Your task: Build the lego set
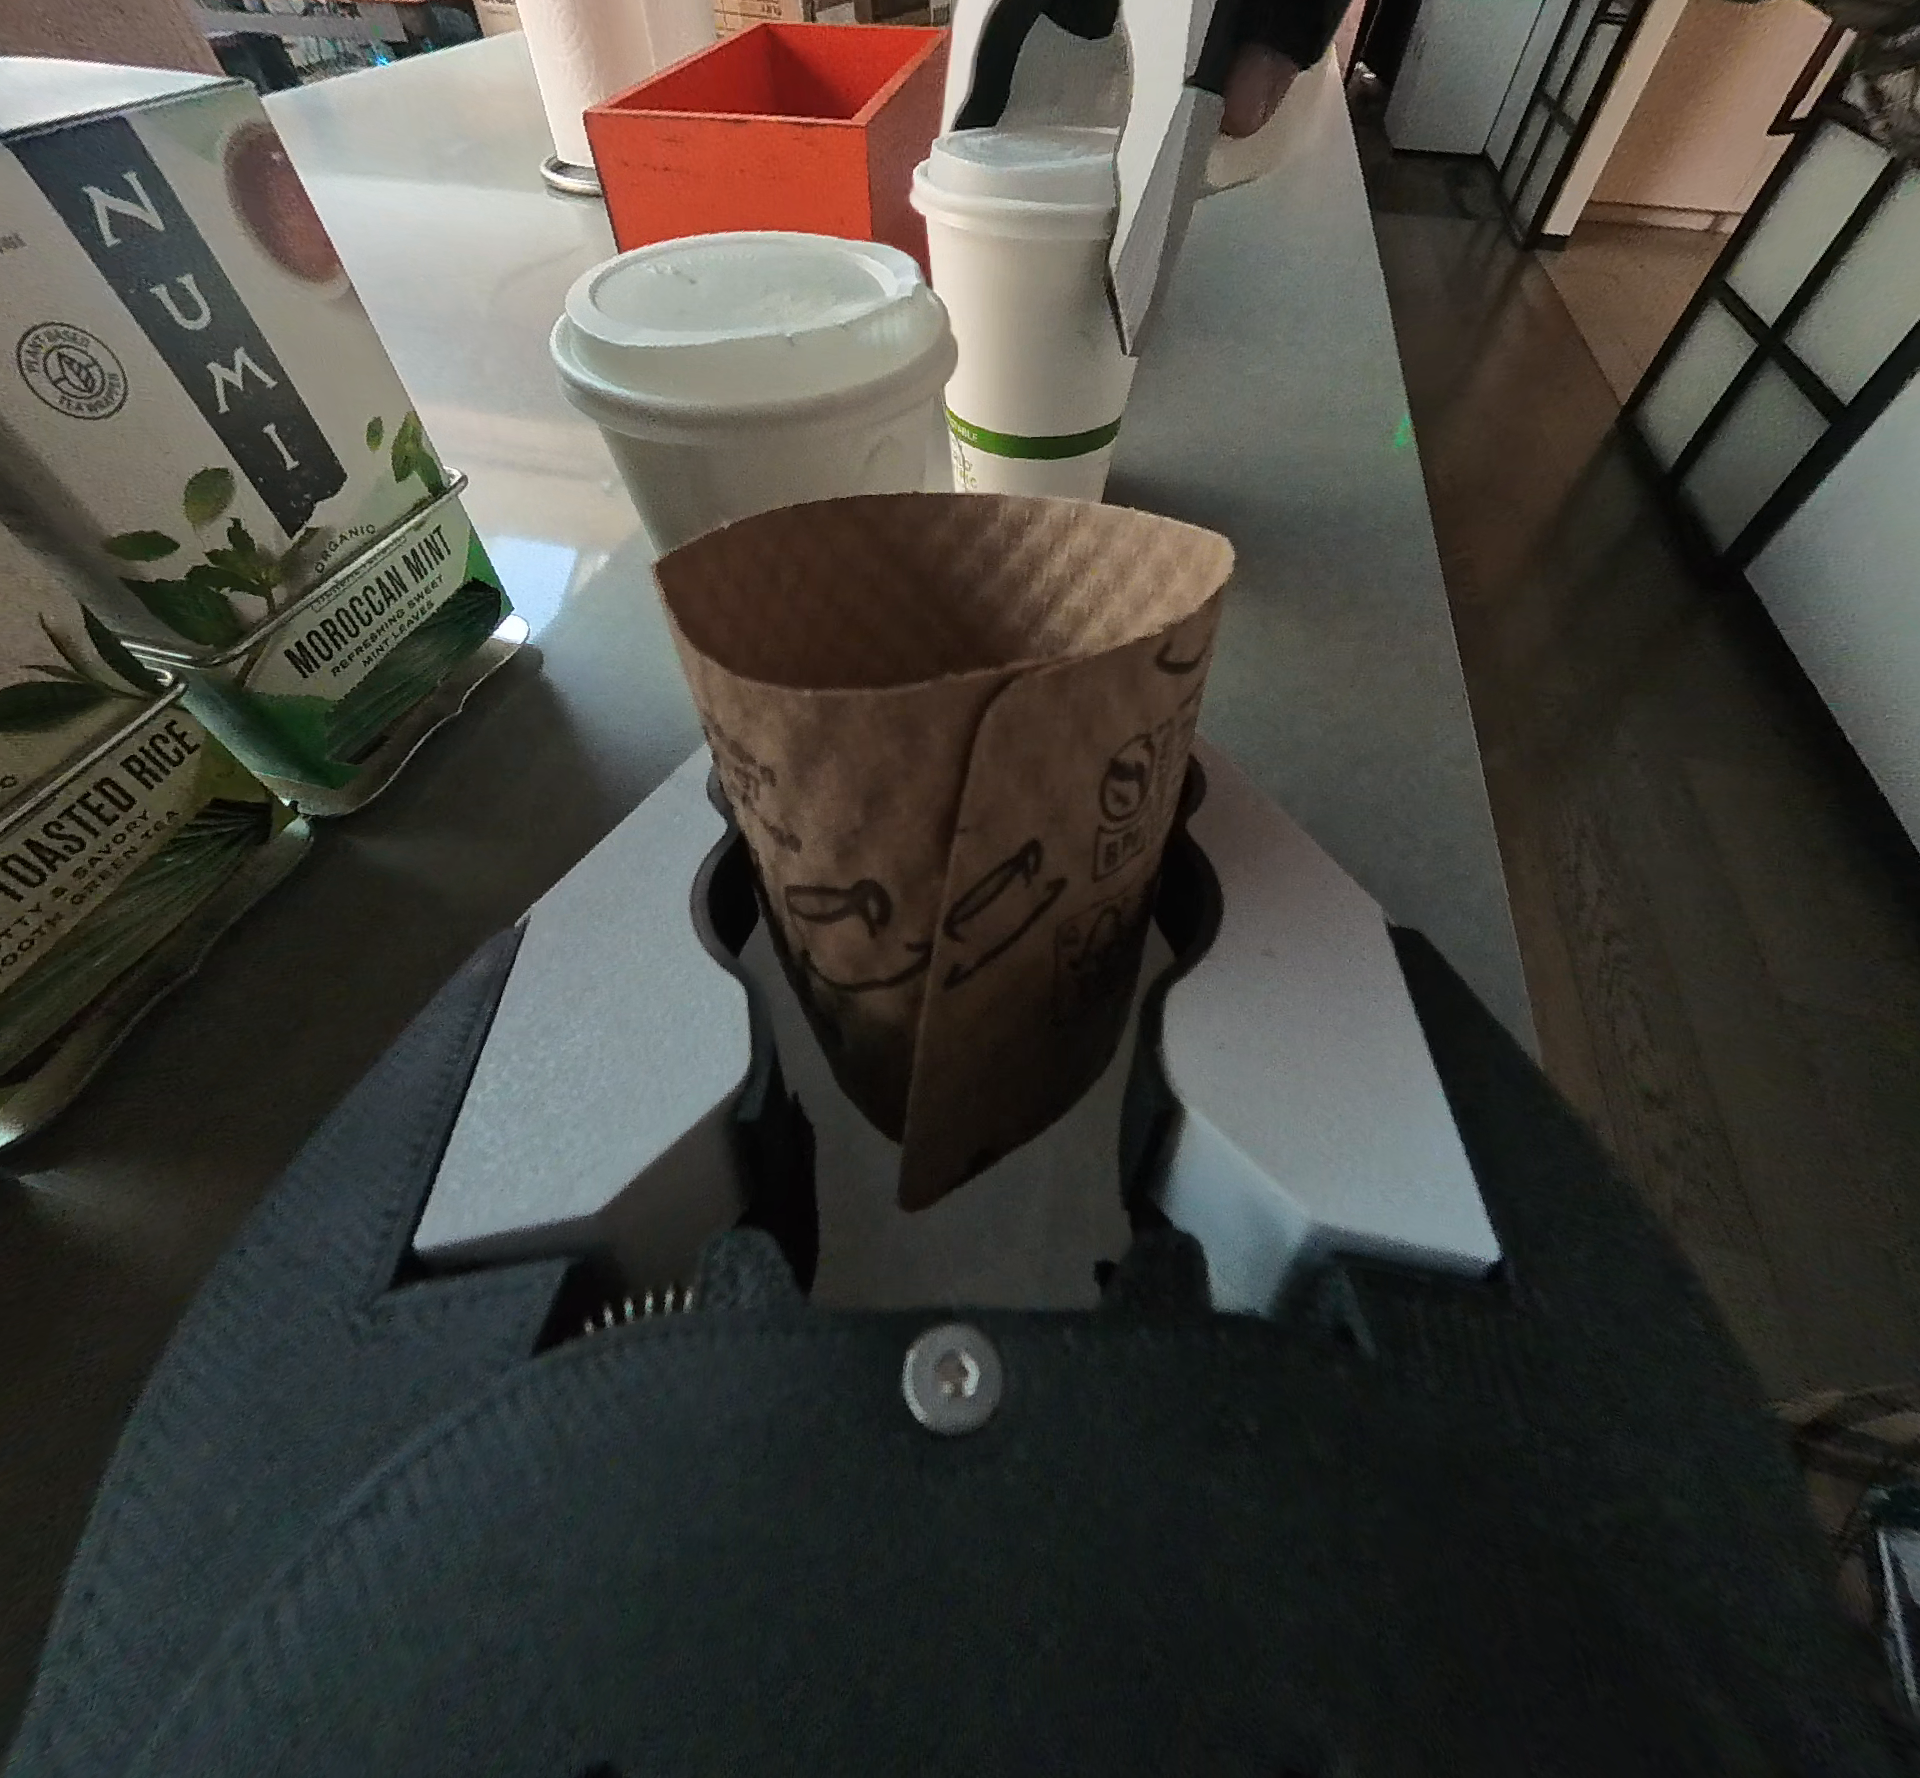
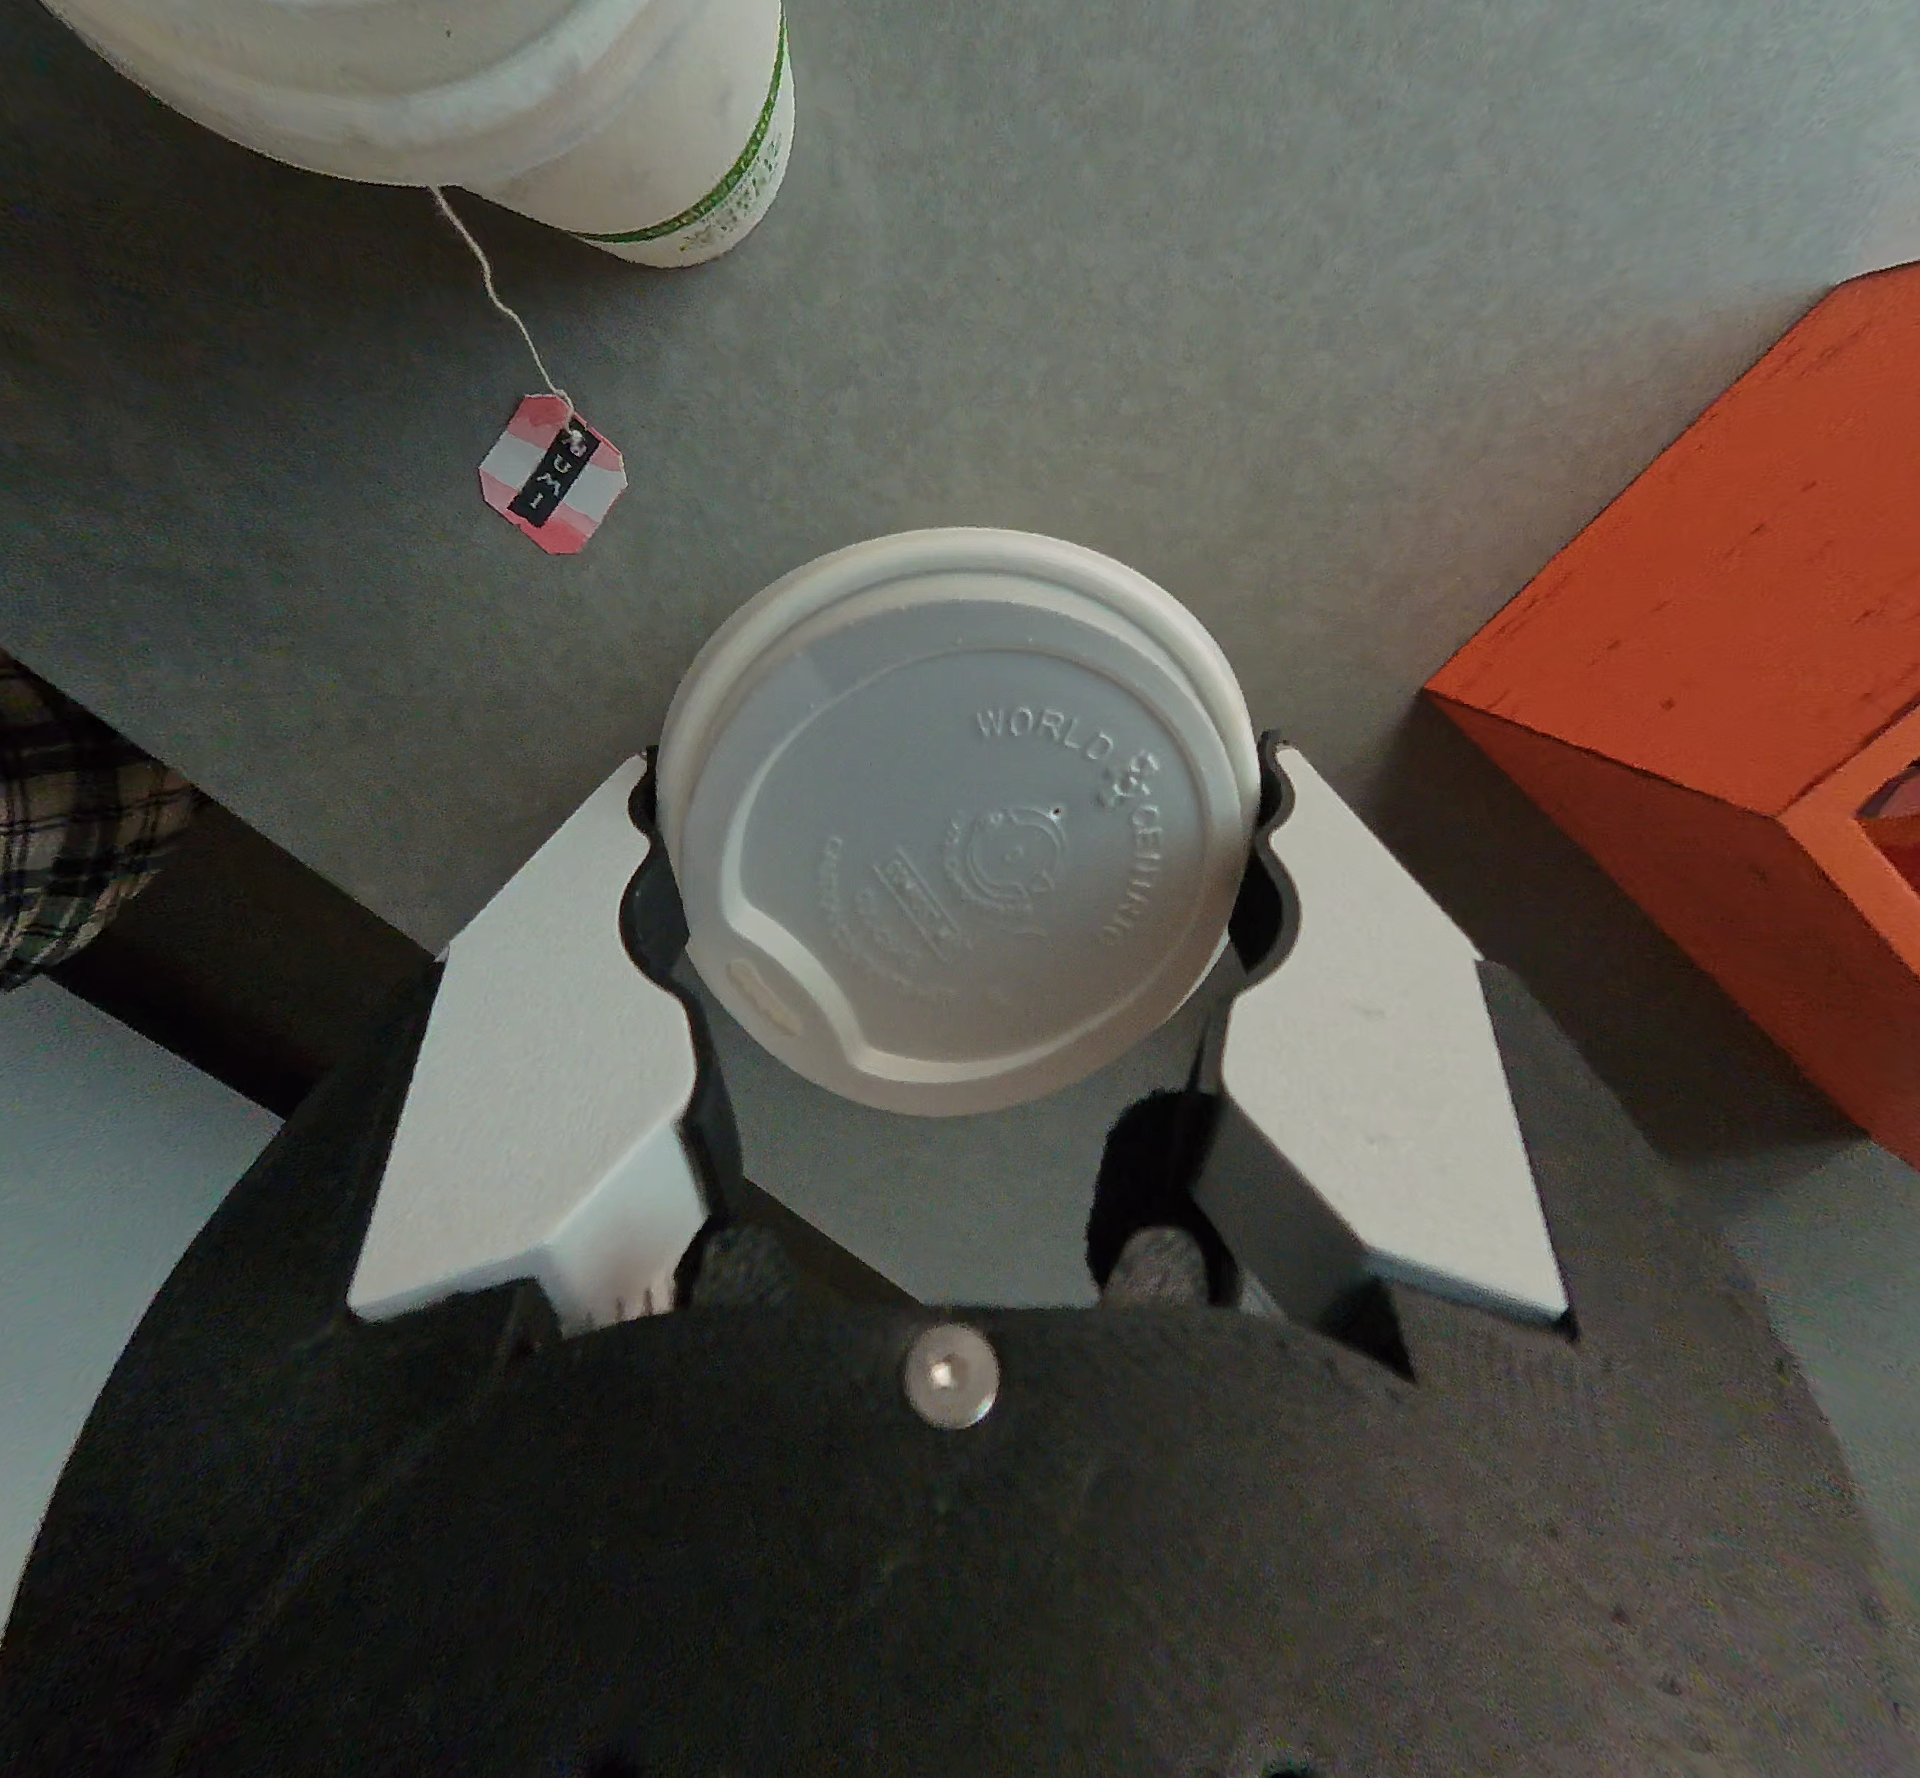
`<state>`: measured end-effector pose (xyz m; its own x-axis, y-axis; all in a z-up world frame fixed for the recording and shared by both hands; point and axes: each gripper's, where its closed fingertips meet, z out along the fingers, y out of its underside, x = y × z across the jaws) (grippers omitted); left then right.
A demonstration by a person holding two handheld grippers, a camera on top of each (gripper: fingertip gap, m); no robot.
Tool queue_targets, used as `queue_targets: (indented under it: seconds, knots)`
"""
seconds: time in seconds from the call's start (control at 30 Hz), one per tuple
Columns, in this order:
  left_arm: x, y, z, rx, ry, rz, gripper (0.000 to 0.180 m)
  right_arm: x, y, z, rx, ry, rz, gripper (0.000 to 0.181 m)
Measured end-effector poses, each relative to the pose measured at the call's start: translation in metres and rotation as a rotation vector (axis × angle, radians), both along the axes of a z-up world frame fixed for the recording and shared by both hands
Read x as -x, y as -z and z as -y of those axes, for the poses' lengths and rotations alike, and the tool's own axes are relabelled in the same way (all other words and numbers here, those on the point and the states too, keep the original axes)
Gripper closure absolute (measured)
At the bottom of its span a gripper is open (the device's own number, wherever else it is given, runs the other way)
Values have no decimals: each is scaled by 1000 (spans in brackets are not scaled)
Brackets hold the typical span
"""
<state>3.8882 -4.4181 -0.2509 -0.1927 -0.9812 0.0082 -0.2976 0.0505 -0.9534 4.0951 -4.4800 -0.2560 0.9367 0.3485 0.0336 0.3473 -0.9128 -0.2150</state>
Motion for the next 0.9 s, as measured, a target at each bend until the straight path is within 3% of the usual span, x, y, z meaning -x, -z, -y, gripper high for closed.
queue_targets:
  seconds: [0.47, 0.9]
  knots:
    - [-4, 1, 11, 8, 21, -1, 105, 28, -10, 8, -33, -14, -83, 73]
    - [-18, -5, 31, 6, 57, 21, 105, 70, -75, 8, -89, -81, -144, 73]
